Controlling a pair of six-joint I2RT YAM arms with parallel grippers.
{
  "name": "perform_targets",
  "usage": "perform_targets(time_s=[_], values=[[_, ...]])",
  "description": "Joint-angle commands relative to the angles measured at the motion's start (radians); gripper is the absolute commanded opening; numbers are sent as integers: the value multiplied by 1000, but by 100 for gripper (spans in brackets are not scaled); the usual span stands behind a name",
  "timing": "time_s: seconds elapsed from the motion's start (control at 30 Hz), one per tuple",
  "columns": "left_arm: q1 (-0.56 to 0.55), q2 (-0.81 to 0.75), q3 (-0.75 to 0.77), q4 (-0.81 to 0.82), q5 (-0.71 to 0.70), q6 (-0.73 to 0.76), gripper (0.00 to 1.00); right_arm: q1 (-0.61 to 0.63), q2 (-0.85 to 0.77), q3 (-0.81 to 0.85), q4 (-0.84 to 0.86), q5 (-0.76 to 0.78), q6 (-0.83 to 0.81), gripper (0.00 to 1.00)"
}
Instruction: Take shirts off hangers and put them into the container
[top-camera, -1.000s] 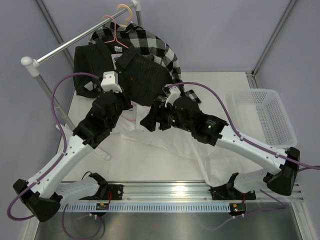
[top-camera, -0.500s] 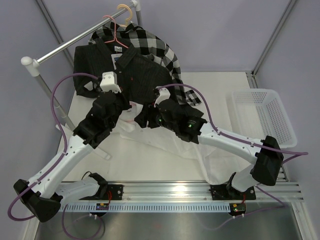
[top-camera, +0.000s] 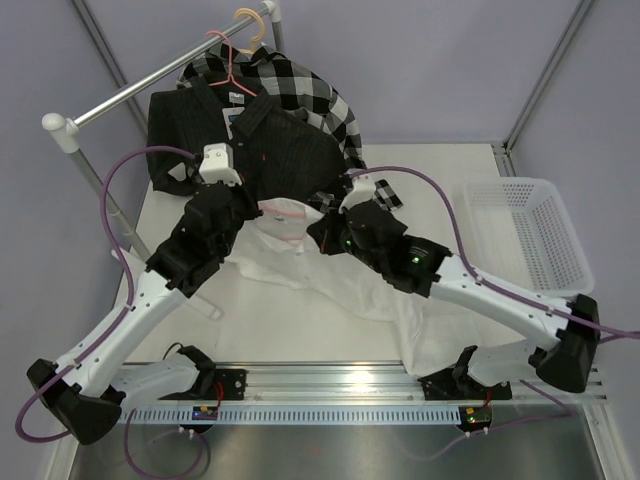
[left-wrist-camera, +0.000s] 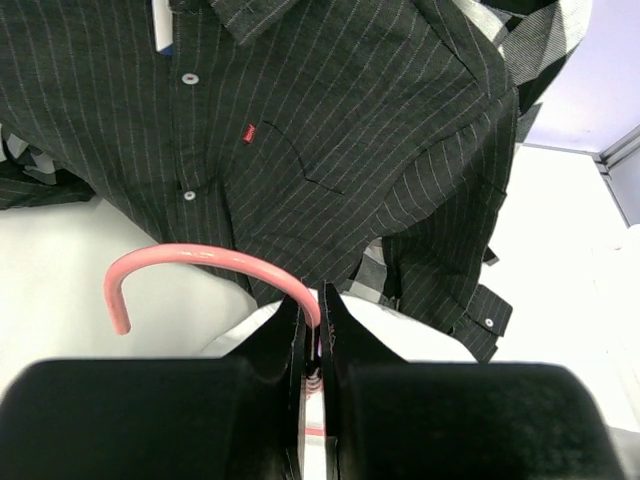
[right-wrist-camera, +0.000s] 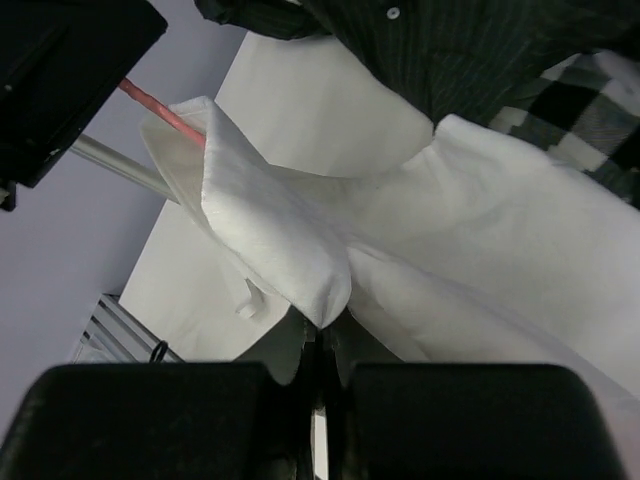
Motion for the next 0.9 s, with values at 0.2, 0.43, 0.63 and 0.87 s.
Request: perform_targets(time_s=[0.2, 0.43, 0.63, 0.87], values=[[21, -38, 24, 50, -66, 29, 0, -169, -354, -78, -238, 119, -58, 0], [21, -63, 16, 73, 58, 75, 0, -323, -436, -107, -362, 20, -101, 0], [21, -112, -25, 133, 81, 101, 0, -415, -414, -101, -433, -72, -159, 0], [21, -173, -96, 239, 99, 126, 0, -468, -331, -86, -461, -275, -206, 0]])
